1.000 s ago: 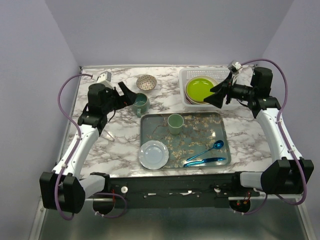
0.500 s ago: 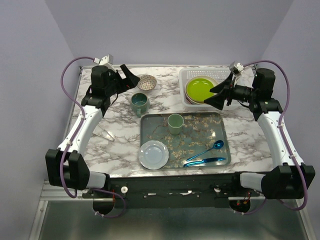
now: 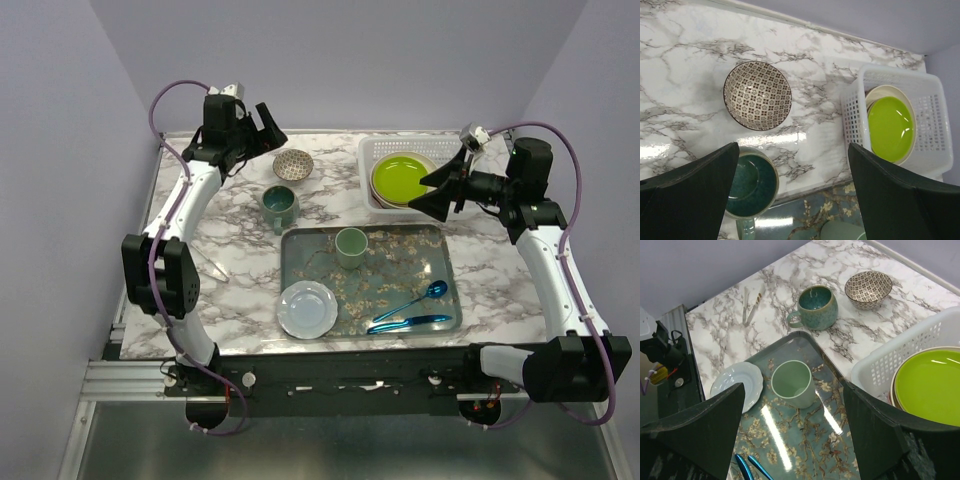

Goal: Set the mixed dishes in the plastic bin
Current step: Pick up the bowl from the center of the board.

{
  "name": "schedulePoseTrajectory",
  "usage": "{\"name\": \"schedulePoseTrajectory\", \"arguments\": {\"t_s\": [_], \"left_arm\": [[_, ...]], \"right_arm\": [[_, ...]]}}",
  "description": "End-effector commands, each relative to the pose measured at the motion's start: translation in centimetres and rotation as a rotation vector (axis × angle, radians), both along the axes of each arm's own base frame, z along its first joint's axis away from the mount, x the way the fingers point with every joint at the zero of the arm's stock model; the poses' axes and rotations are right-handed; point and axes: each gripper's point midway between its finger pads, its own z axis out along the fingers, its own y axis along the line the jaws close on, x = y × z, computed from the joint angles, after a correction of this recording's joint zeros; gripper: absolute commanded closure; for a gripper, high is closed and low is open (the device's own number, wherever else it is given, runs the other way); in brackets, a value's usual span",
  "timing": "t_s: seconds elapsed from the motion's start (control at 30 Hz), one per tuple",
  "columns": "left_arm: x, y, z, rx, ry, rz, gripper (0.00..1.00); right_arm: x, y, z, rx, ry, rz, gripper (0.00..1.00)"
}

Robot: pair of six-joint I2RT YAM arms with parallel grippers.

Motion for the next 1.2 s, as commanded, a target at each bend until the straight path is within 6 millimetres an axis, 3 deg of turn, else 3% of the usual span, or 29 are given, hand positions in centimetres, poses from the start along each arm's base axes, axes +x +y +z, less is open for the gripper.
{"name": "schedulePoseTrajectory", "arguments": {"t_s": [0.0,0.03,0.07,0.13,0.17,0.23,0.27,0.33,0.37,0.4,0.47,0.5,0.6,0.83,1.17], "left_arm": [[1.2,1.0,-2.9,0.088,0.112,0.024,0.02],[1.5,1.2,-3.2,0.102,0.123,0.031,0.02],[2.1,1.2,-4.8,0.113,0.159,0.03,0.02],[2.8,1.4,-5.1,0.136,0.178,0.031,0.05],[3.3,1.6,-6.7,0.154,0.211,0.04,0.06],[4.1,1.7,-7.0,0.173,0.221,0.045,0.1],[4.5,1.8,-8.5,0.187,0.248,0.042,0.11],[5.4,1.7,-8.3,0.189,0.248,0.036,0.17],[5.8,1.6,-10.0,0.195,0.277,0.03,0.19],[6.3,1.5,-9.4,0.193,0.272,0.032,0.22],[7.0,1.6,-11.1,0.201,0.302,0.035,0.26],[7.5,1.6,-10.8,0.2,0.297,0.041,0.29],[8.1,1.9,-12.3,0.21,0.326,0.052,0.34],[8.5,2.4,-15.0,0.241,0.365,0.062,0.4],[8.3,1.5,-18.8,0.227,0.429,0.005,0.5]], "right_arm": [[-0.4,0.2,0.2,0.002,-0.027,0.024,0.13],[-0.5,0.2,0.2,0.002,-0.028,0.026,0.13],[-0.4,0.2,0.1,0.003,-0.026,0.026,0.13],[-0.4,0.2,0.0,0.002,-0.024,0.026,0.13],[-0.4,0.2,0.0,0.001,-0.024,0.024,0.13],[-0.4,0.2,0.0,0.0,-0.027,0.025,0.13],[-0.3,0.2,0.0,0.0,-0.025,0.023,0.13],[-0.3,0.2,0.0,0.0,-0.026,0.025,0.13],[-0.3,0.2,-0.1,0.0,-0.025,0.025,0.13],[-0.3,0.2,-0.1,0.0,-0.023,0.025,0.13],[-0.3,0.2,-0.1,0.0,-0.022,0.027,0.13],[-0.2,0.2,-0.2,0.0,-0.02,0.027,0.13],[-0.2,0.2,-0.3,0.0,-0.017,0.027,0.13],[0.0,0.2,-0.6,0.001,-0.006,0.03,0.13],[0.2,0.2,-1.0,0.0,0.003,0.029,0.13]]}}
